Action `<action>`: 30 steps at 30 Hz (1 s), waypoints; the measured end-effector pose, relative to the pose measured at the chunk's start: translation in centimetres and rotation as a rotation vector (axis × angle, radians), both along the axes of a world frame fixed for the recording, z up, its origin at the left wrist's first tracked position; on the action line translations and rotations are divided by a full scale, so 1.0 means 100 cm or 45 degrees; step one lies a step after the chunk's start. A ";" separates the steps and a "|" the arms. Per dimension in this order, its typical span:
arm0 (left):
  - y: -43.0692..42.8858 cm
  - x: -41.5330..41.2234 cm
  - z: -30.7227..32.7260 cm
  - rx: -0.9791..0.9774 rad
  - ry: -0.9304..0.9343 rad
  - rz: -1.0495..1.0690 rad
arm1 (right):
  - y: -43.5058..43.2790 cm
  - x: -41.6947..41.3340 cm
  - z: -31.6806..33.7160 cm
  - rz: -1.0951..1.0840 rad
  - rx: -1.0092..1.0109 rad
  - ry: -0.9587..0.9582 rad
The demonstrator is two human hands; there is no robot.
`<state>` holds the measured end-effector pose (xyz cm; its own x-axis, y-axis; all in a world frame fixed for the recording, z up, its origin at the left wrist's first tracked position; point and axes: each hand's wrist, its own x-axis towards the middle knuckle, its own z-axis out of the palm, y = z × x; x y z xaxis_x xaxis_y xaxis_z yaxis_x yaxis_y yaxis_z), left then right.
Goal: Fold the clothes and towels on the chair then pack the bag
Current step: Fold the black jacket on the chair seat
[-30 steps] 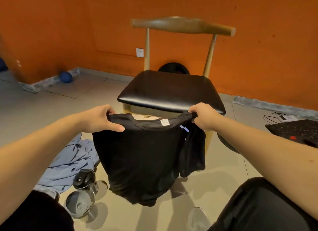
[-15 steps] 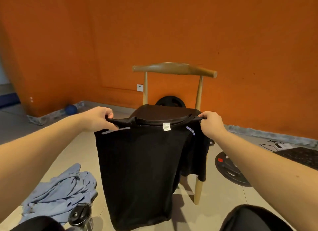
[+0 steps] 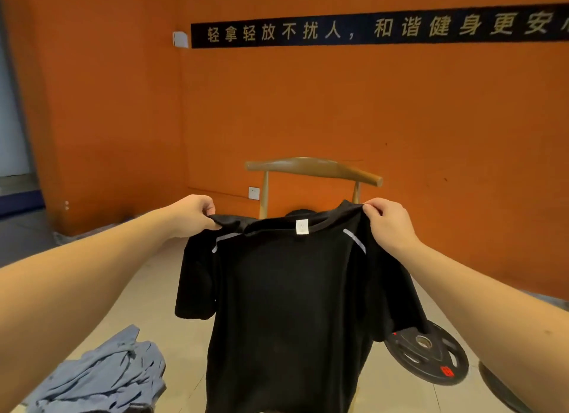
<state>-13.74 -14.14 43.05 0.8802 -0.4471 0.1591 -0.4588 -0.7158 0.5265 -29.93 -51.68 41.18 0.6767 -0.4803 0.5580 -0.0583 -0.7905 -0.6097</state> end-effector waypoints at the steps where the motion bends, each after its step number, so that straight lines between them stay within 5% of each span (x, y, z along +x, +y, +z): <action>1: -0.002 0.001 0.000 -0.006 -0.004 0.005 | -0.002 -0.001 0.002 -0.035 0.003 -0.021; 6: -0.018 0.007 0.000 0.028 -0.101 -0.031 | -0.013 0.000 0.001 -0.190 0.091 -0.016; 13: -0.033 0.023 0.013 0.063 0.074 -0.207 | -0.039 0.019 -0.003 -0.405 0.087 0.113; 24: -0.062 0.118 0.025 -0.142 0.132 -0.109 | -0.089 0.055 -0.005 0.081 -0.263 0.319; 30: -0.097 0.174 0.010 0.076 0.088 -0.171 | -0.120 0.113 -0.023 -0.160 -0.277 0.372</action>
<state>3.62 -23.87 44.09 0.8196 -0.5686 0.0700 -0.5169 -0.6813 0.5182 -18.63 -63.72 38.83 0.7657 -0.4614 0.4480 -0.3096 -0.8750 -0.3721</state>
